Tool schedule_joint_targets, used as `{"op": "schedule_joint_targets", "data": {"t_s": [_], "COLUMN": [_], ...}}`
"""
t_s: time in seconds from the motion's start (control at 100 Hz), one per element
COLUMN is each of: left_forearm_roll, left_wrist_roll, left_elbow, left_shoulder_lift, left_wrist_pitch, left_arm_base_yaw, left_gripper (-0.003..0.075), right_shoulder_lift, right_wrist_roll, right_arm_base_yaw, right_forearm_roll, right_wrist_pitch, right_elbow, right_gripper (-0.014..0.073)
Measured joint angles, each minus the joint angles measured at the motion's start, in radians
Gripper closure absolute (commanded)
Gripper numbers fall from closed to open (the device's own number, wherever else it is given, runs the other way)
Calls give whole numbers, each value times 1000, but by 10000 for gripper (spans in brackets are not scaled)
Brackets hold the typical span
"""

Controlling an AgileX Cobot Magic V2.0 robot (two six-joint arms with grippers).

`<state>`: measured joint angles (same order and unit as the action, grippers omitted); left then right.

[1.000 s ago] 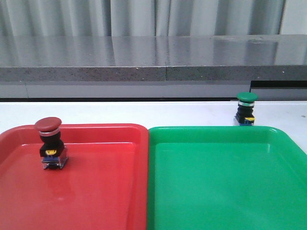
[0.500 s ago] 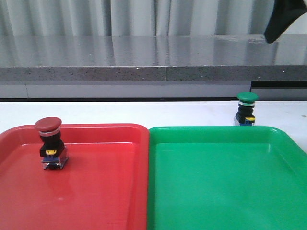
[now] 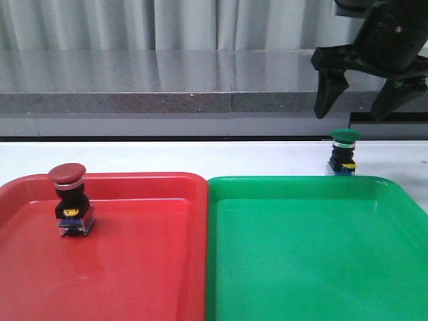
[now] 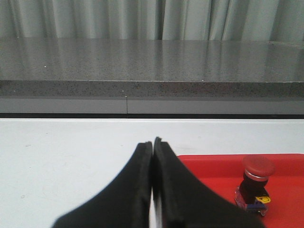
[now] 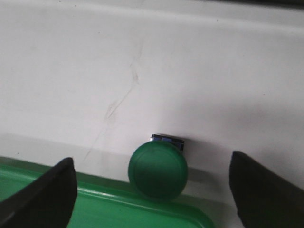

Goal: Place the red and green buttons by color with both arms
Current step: 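Lower the right gripper over the green push-button, then close the right gripper on the green button cap and lift, then carry the green button toward the robot and lower into green tray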

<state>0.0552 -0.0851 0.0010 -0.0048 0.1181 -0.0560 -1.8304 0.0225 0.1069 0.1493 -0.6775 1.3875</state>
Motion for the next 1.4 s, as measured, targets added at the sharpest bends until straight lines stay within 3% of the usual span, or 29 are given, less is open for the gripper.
{"op": "schedule_joint_targets", "data": {"t_s": [0.35, 0.42, 0.54, 0.61, 0.93, 1.22, 1.4], "left_forearm_roll": [0, 0, 0, 0, 0, 0, 0], "left_wrist_roll": [0, 0, 0, 0, 0, 0, 0], "left_elbow": [0, 0, 0, 0, 0, 0, 0], "left_shoulder_lift": [0, 0, 0, 0, 0, 0, 0], "left_wrist_pitch": [0, 0, 0, 0, 0, 0, 0], "left_arm_base_yaw": [0, 0, 0, 0, 0, 0, 0], "left_gripper": [739, 739, 739, 739, 739, 739, 739], "right_shoulder_lift": [-98, -107, -113, -113, -100, 43, 150], "right_wrist_roll": [0, 0, 0, 0, 0, 0, -7], "right_arm_base_yaw": [0, 0, 0, 0, 1, 36, 102], "right_forearm_roll": [0, 0, 0, 0, -2, -7, -7], "right_wrist_pitch": [15, 15, 15, 13, -76, -155, -157], "right_elbow": [15, 15, 15, 18, 99, 104, 14], "right_gripper": [-28, 58, 310, 376, 377, 377, 377]}}
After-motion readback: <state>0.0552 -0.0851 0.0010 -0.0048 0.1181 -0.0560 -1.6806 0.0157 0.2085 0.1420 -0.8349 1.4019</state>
